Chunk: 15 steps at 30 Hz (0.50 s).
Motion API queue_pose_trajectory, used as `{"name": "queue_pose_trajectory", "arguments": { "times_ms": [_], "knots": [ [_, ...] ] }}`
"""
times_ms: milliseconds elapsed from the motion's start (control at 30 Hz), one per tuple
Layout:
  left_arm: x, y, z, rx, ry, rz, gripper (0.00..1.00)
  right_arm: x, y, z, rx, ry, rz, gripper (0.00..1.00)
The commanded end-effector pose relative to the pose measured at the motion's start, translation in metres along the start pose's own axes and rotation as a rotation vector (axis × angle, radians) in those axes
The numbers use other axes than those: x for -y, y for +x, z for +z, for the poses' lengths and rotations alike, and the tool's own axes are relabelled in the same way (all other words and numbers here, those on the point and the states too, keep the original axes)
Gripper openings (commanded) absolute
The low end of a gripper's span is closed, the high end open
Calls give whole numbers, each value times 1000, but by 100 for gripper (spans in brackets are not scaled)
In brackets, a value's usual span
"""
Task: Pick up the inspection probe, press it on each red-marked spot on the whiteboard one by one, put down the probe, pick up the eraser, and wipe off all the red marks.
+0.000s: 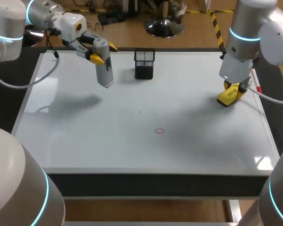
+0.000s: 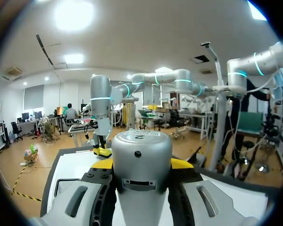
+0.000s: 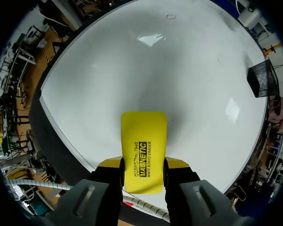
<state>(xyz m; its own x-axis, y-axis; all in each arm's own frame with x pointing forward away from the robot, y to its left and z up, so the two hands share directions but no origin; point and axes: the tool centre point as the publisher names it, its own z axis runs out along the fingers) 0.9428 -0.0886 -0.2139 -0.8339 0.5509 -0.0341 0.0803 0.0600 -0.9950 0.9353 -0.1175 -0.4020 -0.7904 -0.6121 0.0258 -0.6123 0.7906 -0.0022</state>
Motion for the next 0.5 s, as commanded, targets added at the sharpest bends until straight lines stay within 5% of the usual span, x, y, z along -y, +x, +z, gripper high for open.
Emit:
{"name": "queue_pose_trajectory", "arguments": {
  "times_ms": [33,500],
  "knots": [
    [-5,-7,-11,-40,13,-4,0,1,-1,0,-4,2,-1,0],
    [-5,-7,-11,-40,13,-4,0,1,-1,0,-4,2,-1,0]
  ]
}}
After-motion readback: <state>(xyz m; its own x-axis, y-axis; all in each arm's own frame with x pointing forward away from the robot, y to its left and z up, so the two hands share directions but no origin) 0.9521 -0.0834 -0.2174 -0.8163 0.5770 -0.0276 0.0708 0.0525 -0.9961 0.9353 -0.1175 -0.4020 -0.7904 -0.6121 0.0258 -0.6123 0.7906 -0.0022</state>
